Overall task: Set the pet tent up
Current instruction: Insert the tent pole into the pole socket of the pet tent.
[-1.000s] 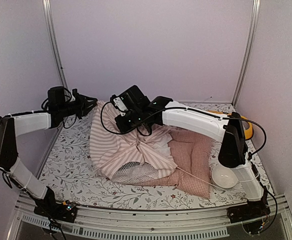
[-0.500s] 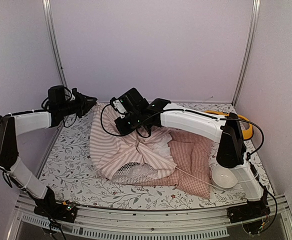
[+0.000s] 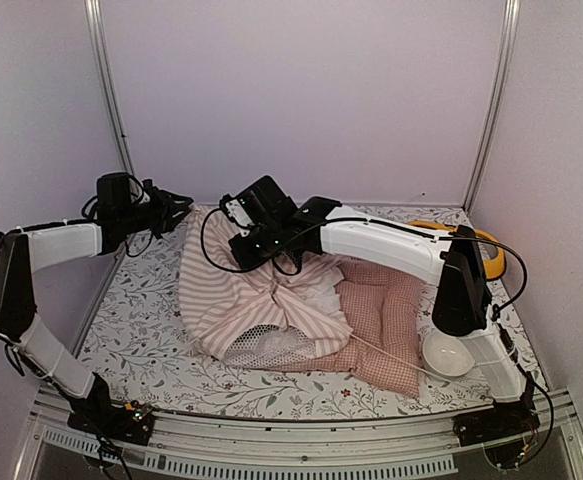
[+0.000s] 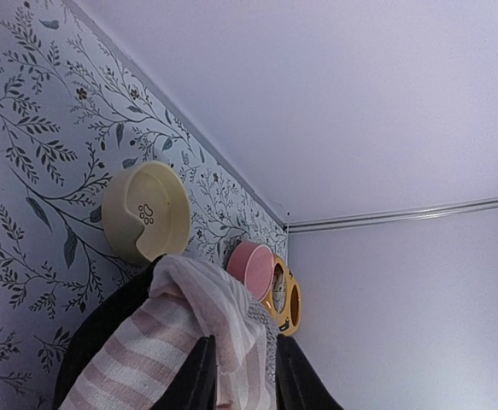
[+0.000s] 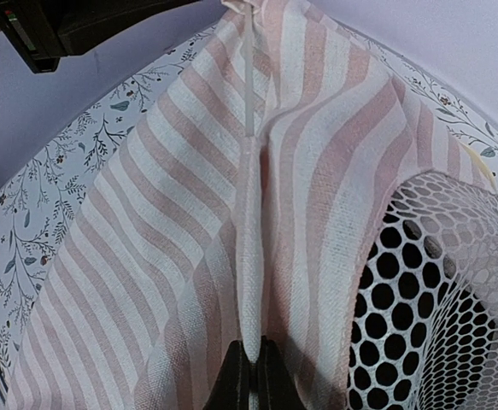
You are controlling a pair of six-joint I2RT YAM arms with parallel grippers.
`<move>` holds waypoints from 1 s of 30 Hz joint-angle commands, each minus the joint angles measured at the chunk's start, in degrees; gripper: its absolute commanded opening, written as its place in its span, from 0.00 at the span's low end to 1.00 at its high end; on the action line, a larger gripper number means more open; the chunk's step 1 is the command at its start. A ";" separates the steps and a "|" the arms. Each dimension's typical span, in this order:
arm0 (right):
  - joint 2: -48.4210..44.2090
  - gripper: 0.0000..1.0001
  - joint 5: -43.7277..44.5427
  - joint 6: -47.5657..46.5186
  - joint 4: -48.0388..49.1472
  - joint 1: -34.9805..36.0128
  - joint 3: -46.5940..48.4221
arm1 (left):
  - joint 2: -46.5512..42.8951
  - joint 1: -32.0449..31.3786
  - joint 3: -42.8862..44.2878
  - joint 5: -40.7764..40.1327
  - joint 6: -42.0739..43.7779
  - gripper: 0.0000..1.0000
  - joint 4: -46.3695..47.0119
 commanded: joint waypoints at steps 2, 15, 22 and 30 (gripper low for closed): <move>0.27 0.00 -0.07 0.91 1.72 -0.41 1.77 | 0.59 -0.40 0.11 -0.31 0.13 0.26 0.15; 0.23 0.00 -0.16 0.91 1.89 -0.34 1.74 | 1.90 -1.18 0.46 -0.31 -0.74 0.26 0.84; 0.37 0.00 -0.33 0.83 1.94 -0.36 1.77 | 2.47 -1.49 0.28 -0.32 -1.35 0.26 1.55; 0.21 0.00 -0.27 0.78 1.91 -0.34 1.73 | 3.01 -2.00 0.46 0.00 -1.76 0.11 2.42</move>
